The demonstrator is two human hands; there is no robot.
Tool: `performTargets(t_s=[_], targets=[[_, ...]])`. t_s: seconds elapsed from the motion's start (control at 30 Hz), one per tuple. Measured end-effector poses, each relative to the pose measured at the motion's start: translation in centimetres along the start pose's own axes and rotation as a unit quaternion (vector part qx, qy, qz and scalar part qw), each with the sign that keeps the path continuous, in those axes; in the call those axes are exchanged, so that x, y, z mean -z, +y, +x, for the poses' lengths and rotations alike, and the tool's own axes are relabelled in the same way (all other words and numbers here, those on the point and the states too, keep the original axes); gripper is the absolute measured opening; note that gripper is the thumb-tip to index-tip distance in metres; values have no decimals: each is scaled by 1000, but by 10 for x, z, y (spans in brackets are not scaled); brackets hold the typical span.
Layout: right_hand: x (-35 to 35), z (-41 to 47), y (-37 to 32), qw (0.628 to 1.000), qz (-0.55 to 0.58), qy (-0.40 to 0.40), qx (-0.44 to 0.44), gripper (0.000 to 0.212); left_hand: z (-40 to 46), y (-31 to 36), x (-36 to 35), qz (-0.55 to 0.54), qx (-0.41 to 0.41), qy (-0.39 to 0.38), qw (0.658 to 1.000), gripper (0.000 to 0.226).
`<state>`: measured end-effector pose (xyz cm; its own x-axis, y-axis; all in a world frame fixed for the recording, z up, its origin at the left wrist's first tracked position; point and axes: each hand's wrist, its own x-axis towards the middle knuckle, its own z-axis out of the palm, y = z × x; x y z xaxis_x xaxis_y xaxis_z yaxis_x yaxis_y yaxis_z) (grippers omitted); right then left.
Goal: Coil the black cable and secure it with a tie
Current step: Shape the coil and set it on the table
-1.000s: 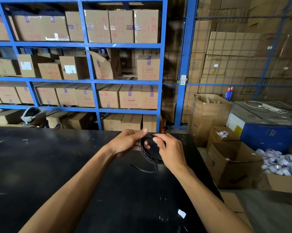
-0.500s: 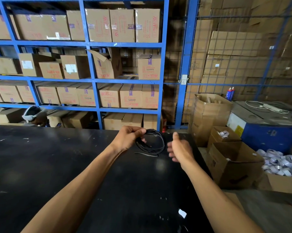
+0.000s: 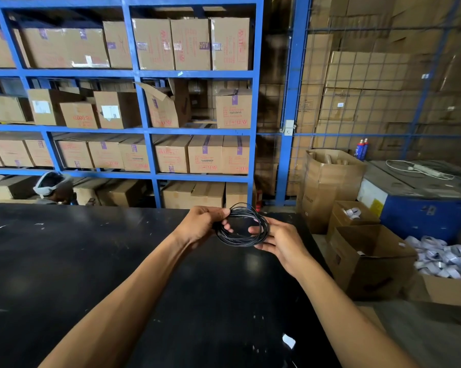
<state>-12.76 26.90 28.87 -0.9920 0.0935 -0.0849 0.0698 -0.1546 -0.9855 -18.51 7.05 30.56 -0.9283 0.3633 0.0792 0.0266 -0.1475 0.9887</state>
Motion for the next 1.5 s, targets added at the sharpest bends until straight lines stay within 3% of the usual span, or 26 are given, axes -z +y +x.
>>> performTargets(t_s=[0.13,0.23,0.33,0.53,0.67,0.73,0.87,1.13,1.23,1.33,1.5], targets=[[1,-4,-3,999,46,-7,18,36,-3,0,-2,41,0,-19,999,36],[1,-7,-2,996,-68,13,54,32,-5,-5,-4,47,3,-12,999,41],[-1,-5,7,969,-194,57,142,27,-4,-8,-5,35,3,5,999,34],[-4,-5,13,977,-139,87,135,26,-3,-9,-7,-4,-1,21,1000,9],[-1,-3,9,966,-191,91,146,28,-2,-9,-7,-14,-11,32,999,26],[-1,-6,6,950,-247,82,174,37,-1,-9,-8,19,-25,32,999,28],[-2,-6,6,879,-409,46,240,60,1,-10,-7,58,-47,38,996,27],[-10,-1,13,817,-461,87,336,45,-7,-12,-7,96,-76,22,992,24],[-11,-1,10,813,-481,53,323,50,-9,-10,1,127,-76,2,989,24],[-11,-3,4,778,-530,25,337,49,-11,-7,5,160,-75,-29,984,24],[-13,-1,7,767,-544,47,337,34,-17,3,1,317,-77,-53,944,27]])
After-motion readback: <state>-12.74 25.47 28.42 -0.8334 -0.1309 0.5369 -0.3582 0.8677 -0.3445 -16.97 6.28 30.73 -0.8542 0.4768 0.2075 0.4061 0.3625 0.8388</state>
